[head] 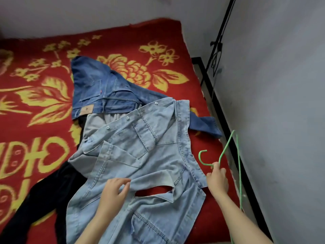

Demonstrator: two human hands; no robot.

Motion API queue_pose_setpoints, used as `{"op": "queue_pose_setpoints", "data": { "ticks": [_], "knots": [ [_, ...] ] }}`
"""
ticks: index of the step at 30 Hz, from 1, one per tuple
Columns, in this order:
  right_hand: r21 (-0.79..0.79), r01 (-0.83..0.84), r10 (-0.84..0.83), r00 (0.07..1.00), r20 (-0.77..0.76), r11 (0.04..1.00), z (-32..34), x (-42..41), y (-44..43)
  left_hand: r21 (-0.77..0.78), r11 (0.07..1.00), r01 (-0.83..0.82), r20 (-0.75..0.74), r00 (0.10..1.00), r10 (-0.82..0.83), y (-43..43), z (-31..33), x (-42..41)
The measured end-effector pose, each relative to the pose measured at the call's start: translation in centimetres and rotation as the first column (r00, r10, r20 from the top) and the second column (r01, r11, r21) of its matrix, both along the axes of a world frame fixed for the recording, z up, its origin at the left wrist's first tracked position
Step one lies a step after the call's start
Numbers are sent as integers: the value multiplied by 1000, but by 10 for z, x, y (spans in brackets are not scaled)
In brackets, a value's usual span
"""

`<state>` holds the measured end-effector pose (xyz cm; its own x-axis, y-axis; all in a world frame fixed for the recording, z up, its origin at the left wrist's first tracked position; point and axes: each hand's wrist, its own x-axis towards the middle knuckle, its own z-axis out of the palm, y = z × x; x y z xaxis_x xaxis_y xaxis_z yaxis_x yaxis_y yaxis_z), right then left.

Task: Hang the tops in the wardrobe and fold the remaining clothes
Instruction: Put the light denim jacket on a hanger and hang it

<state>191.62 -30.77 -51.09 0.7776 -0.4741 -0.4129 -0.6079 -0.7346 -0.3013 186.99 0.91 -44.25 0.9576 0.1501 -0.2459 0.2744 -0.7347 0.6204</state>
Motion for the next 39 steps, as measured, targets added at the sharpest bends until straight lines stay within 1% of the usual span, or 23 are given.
{"op": "queue_pose_setpoints", "data": {
  "ticks": [3, 8, 12, 15, 18, 22, 26, 29, 31, 32, 34, 35, 37, 39],
  "knots": [
    [35, -46, 50, 993, -111, 998, -41, 5, -1, 24, 999, -25, -37, 999, 26, -6, -15, 16],
    [11, -123, 121, 956, -268, 992, -89, 4, -8, 62, 997, -54, -120, 991, 61, -9, -36, 32],
    [100, -60, 91, 933, -347, 993, -109, 10, -22, 73, 996, -46, -144, 988, 57, -14, -46, 37],
    [125, -10, 53, 938, -343, 992, -116, 15, -22, 80, 996, -44, -151, 987, 56, -17, -50, 38],
    [116, 38, -3, 957, -290, 992, -114, 9, -13, 74, 997, -37, -168, 985, 49, -19, -51, 35],
    [120, 78, -61, 989, -135, 990, -96, 0, 3, 49, 998, -49, -177, 982, 57, -28, -49, 35],
    [213, 73, -79, 997, 18, 974, -53, -7, 26, 13, 1000, -10, -158, 987, 12, -40, -38, 27],
    [329, 2, -53, 988, 145, 944, -13, -8, 48, -17, 1000, 13, -162, 987, -15, -49, -32, 19],
    [400, -10, -72, 979, 190, 917, 17, -10, 64, -100, 995, 11, -168, 985, -27, -53, -26, 9],
    [422, -4, -85, 978, 192, 906, 31, -11, 72, -152, 988, 32, -178, 982, -59, -54, -25, 3],
    [465, -30, -83, 972, 220, 885, 57, -14, 89, -271, 957, 100, -216, 963, -161, -58, -22, -10],
    [487, -68, -66, 966, 252, 871, 72, -18, 100, -337, 933, 127, -222, 952, -210, -59, -19, -18],
    [514, -153, -14, 952, 305, 844, 95, -25, 120, -412, 896, 163, -189, 947, -259, -64, -15, -30],
    [510, -239, 50, 933, 357, 826, 114, -35, 139, -451, 882, 141, -118, 970, -215, -64, -9, -40]
  ]
}}
